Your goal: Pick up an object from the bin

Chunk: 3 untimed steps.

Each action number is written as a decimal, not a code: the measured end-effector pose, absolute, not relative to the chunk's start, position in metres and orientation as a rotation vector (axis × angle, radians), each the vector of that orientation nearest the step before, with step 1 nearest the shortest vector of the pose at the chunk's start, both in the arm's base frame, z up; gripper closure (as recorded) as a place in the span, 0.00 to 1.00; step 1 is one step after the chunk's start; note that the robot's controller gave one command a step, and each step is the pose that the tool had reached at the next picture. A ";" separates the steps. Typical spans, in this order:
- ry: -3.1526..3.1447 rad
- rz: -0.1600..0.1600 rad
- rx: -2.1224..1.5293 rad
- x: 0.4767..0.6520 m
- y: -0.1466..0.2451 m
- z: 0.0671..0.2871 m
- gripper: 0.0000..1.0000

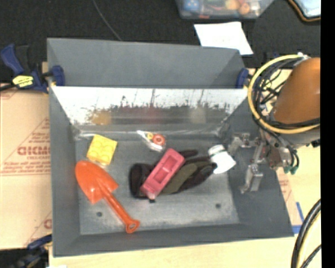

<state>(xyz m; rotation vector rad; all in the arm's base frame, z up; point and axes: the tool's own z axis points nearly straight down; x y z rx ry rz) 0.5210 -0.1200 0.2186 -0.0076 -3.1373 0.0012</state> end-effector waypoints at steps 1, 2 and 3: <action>-3.145 0.004 0.000 0.523 -0.119 0.223 0.00; -3.112 0.006 0.472 0.564 -0.084 0.130 0.00; -3.078 0.010 0.678 0.605 -0.055 0.151 0.00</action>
Offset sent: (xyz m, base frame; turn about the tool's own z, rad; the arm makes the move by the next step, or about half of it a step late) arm 0.0669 0.0598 -0.1486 -0.4950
